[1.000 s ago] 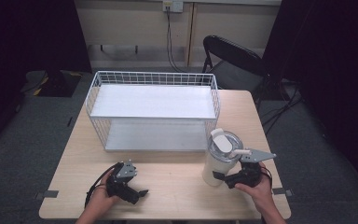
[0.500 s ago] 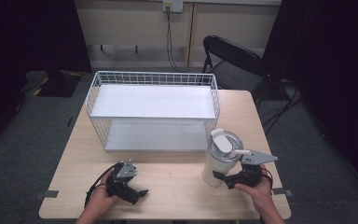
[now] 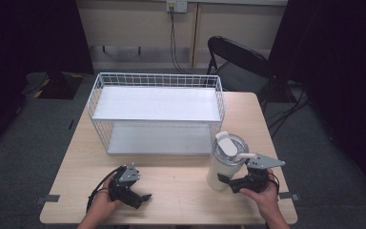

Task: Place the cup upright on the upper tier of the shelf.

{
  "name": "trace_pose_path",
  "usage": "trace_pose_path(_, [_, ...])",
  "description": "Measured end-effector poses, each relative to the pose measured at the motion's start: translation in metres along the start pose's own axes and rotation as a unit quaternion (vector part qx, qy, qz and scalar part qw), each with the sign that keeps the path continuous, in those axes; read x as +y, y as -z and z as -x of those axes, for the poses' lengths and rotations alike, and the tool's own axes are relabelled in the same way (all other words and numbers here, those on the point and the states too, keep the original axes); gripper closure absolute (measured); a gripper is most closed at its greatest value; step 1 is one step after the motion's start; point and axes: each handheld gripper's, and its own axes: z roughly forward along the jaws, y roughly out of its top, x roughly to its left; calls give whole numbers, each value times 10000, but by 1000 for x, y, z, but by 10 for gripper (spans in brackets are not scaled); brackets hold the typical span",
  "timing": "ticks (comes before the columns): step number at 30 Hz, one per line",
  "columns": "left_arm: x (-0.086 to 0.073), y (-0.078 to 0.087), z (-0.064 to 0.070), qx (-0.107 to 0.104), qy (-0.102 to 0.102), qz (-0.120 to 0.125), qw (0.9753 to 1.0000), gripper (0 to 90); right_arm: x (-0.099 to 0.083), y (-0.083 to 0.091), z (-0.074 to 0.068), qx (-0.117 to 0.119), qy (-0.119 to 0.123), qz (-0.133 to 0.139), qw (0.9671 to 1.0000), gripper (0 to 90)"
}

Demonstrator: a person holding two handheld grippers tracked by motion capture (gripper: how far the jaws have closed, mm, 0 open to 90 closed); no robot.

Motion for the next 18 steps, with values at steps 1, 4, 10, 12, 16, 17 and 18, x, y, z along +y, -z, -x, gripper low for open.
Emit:
trace_pose_path(1, [0, 0, 0, 2, -2, -5, 10000, 0, -2, -1, -1, -22, 23, 82, 10000, 83])
trace_pose_path(4, [0, 0, 0, 2, -3, -7, 10000, 0, -2, -3, 0, -10, 25, 149, 9999, 82])
trace_pose_path(10, [0, 0, 0, 1, -1, -5, 10000, 0, -2, -6, 0, 17, 75, 173, 9998, 79])
trace_pose_path(12, [0, 0, 0, 0, -3, 0, 10000, 0, -2, -7, -1, 13, 80, 189, 9998, 80])
trace_pose_path(16, [0, 0, 0, 1, -1, -4, 10000, 0, -2, -6, -3, -57, 109, 202, 9997, 87])
trace_pose_path(17, [0, 0, 0, 1, -2, -5, 10000, 0, -3, -6, -3, -80, 87, 255, 9996, 89])
trace_pose_path(18, [0, 0, 0, 1, -2, -5, 10000, 0, -3, -6, -3, -80, 87, 255, 9996, 89])
